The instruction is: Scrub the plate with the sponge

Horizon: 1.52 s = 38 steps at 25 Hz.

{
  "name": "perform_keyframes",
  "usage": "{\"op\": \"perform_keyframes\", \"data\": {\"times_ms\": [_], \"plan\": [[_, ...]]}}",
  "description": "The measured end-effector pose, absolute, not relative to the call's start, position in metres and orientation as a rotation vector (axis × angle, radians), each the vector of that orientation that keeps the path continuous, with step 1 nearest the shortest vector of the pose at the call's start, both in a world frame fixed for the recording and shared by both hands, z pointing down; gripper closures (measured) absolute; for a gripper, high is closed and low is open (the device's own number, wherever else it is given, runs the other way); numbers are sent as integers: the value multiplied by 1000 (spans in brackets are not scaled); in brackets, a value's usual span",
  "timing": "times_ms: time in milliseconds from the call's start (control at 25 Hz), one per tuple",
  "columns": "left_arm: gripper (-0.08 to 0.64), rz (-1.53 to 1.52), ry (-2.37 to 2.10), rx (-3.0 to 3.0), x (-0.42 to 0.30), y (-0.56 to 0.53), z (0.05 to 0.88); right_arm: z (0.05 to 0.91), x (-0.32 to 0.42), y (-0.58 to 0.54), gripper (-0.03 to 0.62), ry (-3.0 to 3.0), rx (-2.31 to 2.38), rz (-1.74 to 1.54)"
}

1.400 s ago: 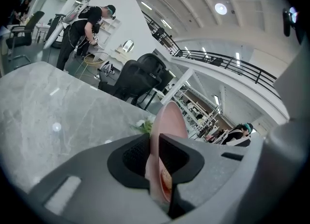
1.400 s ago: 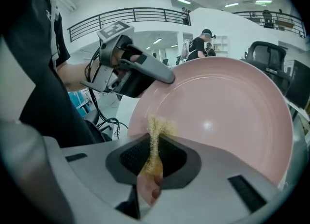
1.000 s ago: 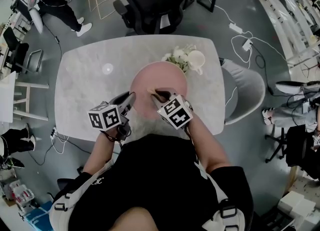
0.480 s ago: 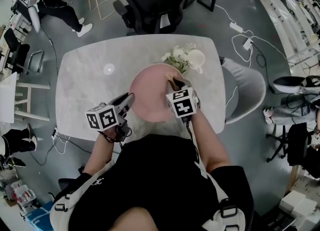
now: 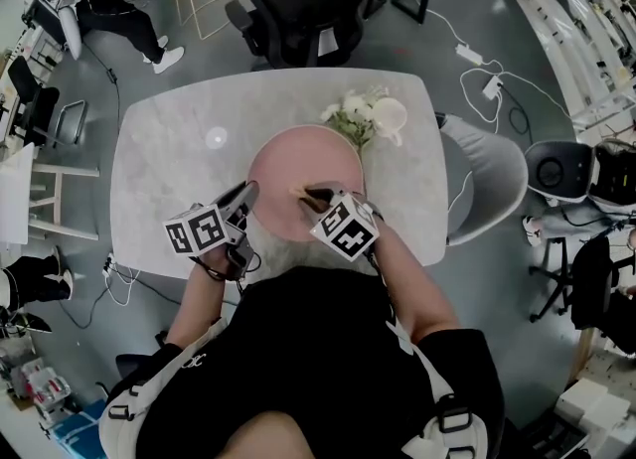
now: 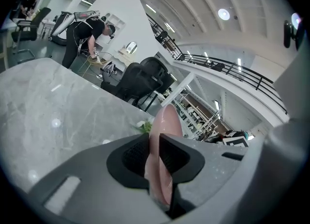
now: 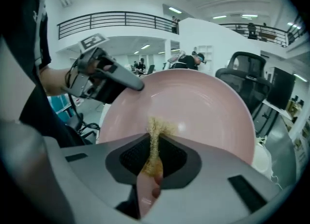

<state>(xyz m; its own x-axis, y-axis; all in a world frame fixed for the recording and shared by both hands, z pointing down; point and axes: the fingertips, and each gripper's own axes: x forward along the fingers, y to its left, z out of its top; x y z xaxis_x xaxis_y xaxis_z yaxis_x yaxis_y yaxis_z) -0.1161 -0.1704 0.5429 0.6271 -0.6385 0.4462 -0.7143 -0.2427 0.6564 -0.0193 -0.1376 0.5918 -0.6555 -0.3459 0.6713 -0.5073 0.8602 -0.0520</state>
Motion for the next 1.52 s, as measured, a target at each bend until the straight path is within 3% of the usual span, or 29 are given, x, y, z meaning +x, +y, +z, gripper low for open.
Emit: {"op": "perform_keyframes", "data": {"times_ms": [360, 1520], "plan": [[497, 23, -1068, 1923, -130, -173, 536, 603, -30, -107, 541, -2312, 366, 296], [491, 16, -1025, 1979, -128, -162, 533, 598, 44, -193, 541, -2108, 1127, 358]]}}
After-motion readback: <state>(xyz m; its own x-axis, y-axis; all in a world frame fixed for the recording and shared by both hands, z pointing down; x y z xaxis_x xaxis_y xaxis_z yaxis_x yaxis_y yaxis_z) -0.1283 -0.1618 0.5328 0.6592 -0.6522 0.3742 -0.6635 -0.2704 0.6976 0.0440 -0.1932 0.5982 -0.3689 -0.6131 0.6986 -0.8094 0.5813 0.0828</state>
